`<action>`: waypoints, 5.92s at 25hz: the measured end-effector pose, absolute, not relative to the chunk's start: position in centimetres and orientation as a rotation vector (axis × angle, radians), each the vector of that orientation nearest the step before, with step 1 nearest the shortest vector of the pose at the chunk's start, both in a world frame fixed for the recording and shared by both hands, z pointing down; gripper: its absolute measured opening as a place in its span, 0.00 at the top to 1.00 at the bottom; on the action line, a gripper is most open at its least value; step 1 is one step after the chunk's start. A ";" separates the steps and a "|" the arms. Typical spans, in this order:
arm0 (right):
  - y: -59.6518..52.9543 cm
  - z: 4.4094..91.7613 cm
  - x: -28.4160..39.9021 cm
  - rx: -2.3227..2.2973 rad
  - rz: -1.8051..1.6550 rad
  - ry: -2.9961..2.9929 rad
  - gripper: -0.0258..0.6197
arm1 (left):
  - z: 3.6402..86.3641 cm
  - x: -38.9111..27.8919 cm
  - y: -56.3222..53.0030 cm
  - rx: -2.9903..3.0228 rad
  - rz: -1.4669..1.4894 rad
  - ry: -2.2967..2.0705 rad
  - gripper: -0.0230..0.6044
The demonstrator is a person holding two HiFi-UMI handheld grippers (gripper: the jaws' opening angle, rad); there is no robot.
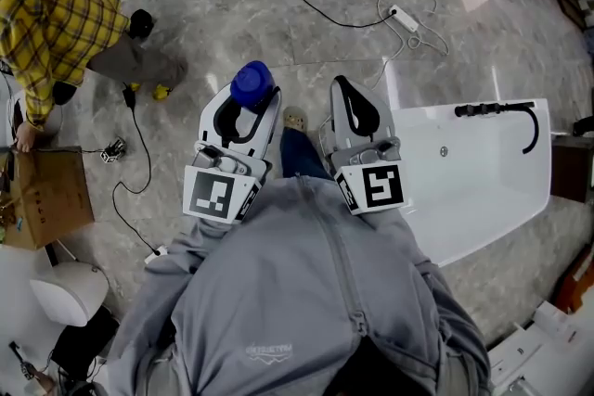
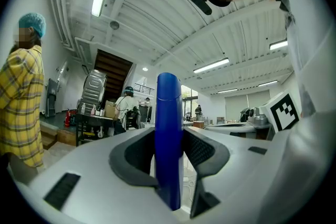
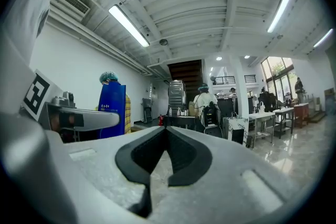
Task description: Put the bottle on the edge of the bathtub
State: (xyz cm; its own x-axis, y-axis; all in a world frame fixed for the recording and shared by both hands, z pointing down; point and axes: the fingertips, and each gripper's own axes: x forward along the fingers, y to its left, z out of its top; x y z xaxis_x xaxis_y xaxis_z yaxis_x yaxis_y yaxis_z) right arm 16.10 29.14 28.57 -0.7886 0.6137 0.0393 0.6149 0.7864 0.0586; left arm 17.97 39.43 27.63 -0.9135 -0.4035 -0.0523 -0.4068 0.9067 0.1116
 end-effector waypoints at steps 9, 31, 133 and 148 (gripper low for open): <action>29.5 28.8 2.0 -1.034 -0.103 -2.931 0.96 | 27.4 5.2 38.7 -0.723 0.159 3.032 0.71; 21.3 29.3 -13.9 -0.741 -0.060 -3.012 0.96 | 26.5 -13.2 31.8 -1.000 0.114 2.946 0.71; -28.4 60.1 7.8 1.671 0.236 -2.457 0.96 | 58.5 3.5 -31.1 -3.102 -0.014 0.911 0.71; -29.6 65.5 8.6 1.701 0.316 -2.376 0.96 | 65.8 5.3 -32.8 -3.137 -0.142 0.827 0.71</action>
